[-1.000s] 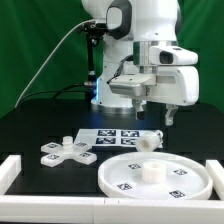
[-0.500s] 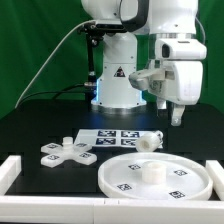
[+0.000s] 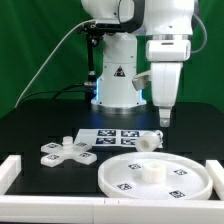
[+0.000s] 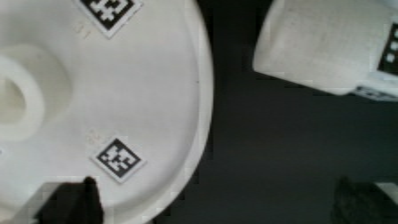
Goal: Assemble round table
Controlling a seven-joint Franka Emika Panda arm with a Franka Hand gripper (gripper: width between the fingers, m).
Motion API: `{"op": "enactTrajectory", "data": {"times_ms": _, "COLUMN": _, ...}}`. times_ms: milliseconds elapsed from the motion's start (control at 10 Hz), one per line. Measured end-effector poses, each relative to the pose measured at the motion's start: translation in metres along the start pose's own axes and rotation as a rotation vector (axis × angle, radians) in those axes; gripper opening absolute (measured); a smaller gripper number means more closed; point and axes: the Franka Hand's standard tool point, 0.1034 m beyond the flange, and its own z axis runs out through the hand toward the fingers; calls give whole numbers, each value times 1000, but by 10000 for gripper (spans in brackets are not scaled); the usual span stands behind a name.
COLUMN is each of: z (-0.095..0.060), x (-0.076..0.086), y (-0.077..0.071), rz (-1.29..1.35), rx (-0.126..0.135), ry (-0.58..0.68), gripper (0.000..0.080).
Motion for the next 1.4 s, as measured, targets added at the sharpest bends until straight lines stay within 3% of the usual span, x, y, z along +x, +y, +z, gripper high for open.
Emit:
{"op": "enactTrajectory", "data": {"times_ms": 400, "z": -1, "x": 5, "y": 7, "rz": 628, "rx": 27, "ry": 43, "gripper": 649}}
{"op": "enactTrajectory", "data": {"times_ms": 600, "z": 2, "x": -2, "y": 10, "rz": 777, "rx": 39, "ry": 73, "gripper": 649}}
{"op": "enactTrajectory", "data": {"times_ms": 1000, "z": 2, "x": 1, "y": 8, "rz": 1022, "rx": 65, "ry": 75, "gripper": 649}}
{"op": "enactTrajectory", "data": {"times_ms": 1200, "z": 6, "x": -13, "y": 17, "rz": 1259, "rx": 124, "ry": 60, "gripper": 648}}
{"op": "enactTrajectory", "data": {"times_ms": 1400, "z": 7, "x": -10, "y": 14, "rz": 1558, "rx": 175, "ry": 34, "gripper": 648}}
